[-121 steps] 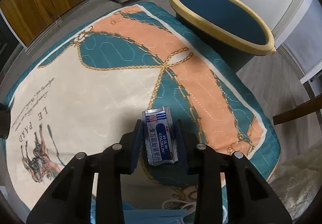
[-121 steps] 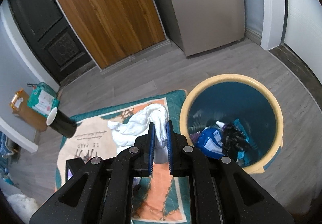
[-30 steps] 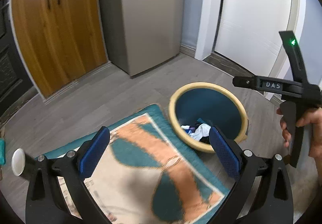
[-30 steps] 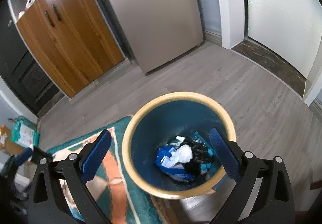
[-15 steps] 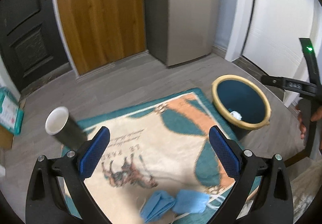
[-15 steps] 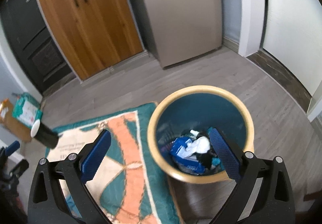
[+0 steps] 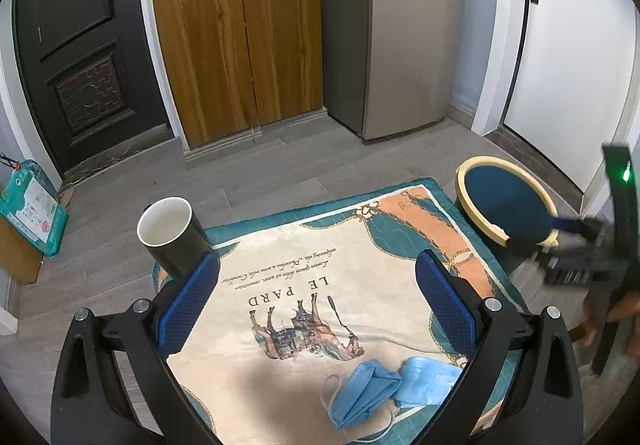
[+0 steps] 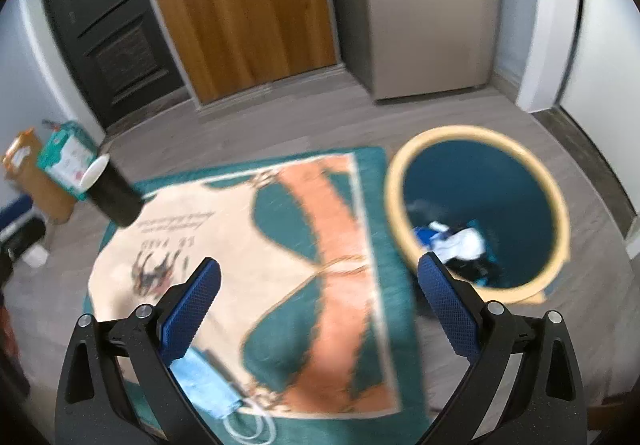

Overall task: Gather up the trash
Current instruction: 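Move both open grippers back over the rug toward the blue masks, then grasp a blue face mask with the left gripper while the right grasps the other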

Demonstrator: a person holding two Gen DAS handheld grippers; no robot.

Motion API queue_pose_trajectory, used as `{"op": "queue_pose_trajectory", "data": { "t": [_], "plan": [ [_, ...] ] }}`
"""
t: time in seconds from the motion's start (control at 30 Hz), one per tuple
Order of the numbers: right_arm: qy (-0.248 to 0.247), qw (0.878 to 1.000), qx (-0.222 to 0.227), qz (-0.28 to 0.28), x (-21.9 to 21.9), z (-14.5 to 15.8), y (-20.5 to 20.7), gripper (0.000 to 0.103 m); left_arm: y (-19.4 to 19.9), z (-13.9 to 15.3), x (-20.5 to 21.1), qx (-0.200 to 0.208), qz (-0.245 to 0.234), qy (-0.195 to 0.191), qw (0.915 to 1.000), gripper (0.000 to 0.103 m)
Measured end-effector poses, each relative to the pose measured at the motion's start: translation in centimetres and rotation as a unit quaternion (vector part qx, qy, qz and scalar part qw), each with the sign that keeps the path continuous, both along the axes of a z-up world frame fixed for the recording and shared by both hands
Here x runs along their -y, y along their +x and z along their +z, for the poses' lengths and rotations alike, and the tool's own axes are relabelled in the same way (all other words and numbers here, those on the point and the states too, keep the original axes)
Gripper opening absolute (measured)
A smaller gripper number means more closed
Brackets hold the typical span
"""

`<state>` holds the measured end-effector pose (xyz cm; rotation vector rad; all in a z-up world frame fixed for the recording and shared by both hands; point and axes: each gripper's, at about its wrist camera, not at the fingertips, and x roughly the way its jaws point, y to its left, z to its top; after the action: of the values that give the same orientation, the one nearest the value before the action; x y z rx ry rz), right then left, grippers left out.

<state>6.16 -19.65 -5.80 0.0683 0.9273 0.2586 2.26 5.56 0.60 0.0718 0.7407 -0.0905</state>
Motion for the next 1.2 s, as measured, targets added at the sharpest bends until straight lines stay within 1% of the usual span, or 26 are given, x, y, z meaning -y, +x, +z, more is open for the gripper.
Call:
{"op": "queue_pose_trajectory", "data": {
  "t": [0.13,0.27,0.33,0.53,0.63,0.7,0.73,0.77,0.8,0.83,0.87,0.9,0.93,0.97,1.0,1.07,1.13,1.2],
  "plan": [
    [0.005,1.0,-0.001,0.026,-1.9,-0.8,-1.1,0.098,-0.8,0.2,-1.0,0.004,0.006,-0.006,1.0,0.097],
    [0.01,0.999,-0.013,0.051,-3.7,-1.8,-1.7,0.098,-1.2,0.1,-2.0,0.001,0.013,-0.007,0.9999,0.097],
    [0.015,0.998,-0.024,0.061,-4.4,-2.6,-2.0,0.098,-1.2,0.0,-2.5,-0.003,0.022,-0.014,0.9997,0.097],
    [-0.011,0.994,-0.062,0.088,-6.4,-5.9,-3.4,0.098,-0.9,-0.1,-3.4,-0.01,0.036,-0.037,0.9986,0.097],
    [-0.035,0.989,-0.073,0.122,-7.8,-7.0,-4.2,0.097,-0.9,-0.2,-3.3,-0.011,0.033,-0.034,0.9988,0.097],
    [-0.045,0.985,-0.076,0.145,-8.7,-7.5,-4.6,0.095,-0.8,-0.4,-3.1,-0.014,0.03,-0.031,0.999,0.097],
    [-0.047,0.984,-0.078,0.156,-9.0,-7.7,-4.7,0.091,-0.7,-0.5,-3.0,-0.016,0.028,-0.029,0.9991,0.097],
    [-0.049,0.981,-0.084,0.17,-9.5,-8.0,-4.9,0.077,-0.7,-0.6,-2.9,-0.018,0.026,-0.027,0.9991,0.097],
    [-0.049,0.977,-0.094,0.182,-9.9,-8.3,-5.1,0.066,-0.7,-0.7,-2.7,-0.02,0.023,-0.025,0.9992,0.097],
    [-0.046,0.975,-0.103,0.19,-10.2,-8.6,-5.2,0.045,-0.7,-0.9,-2.5,-0.022,0.021,-0.022,0.9993,0.097],
    [-0.041,0.972,-0.113,0.2,-10.3,-8.8,-5.3,0.029,-0.6,-1.1,-2.3,-0.025,0.018,-0.018,0.9994,0.097],
    [-0.041,0.972,-0.111,0.204,-10.4,-8.6,-5.4,0.022,-0.6,-1.4,-2.0,-0.029,0.014,-0.014,0.9994,0.097],
    [-0.04,0.972,-0.107,0.204,-10.4,-8.4,-5.3,0.007,-0.6,-1.8,-1.7,-0.035,0.008,-0.007,0.9993,0.097],
    [-0.036,0.974,-0.104,0.2,-10.1,-8.0,-5.1,0.002,-0.6,-2.1,-1.4,-0.039,0.005,-0.003,0.9992,0.097],
    [-0.027,0.977,-0.099,0.189,-9.6,-7.5,-4.8,0.002,-0.5,-2.6,-1.1,-0.047,0.0,0.004,0.9989,0.097],
    [-0.011,0.982,-0.091,0.164,-8.4,-6.7,-4.0,0.002,-0.4,-3.7,-0.5,-0.066,-0.007,0.004,0.9978,0.097],
    [0.001,0.988,-0.079,0.132,-6.9,-5.8,-3.1,0.002,-0.4,-4.9,-0.1,-0.084,-0.011,-0.001,0.9964,0.097],
    [0.013,0.991,-0.071,0.113,-6.0,-5.2,-2.4,0.002,-0.3,-6.3,0.4,-0.109,-0.016,-0.013,0.9938,0.097]
  ]
}}
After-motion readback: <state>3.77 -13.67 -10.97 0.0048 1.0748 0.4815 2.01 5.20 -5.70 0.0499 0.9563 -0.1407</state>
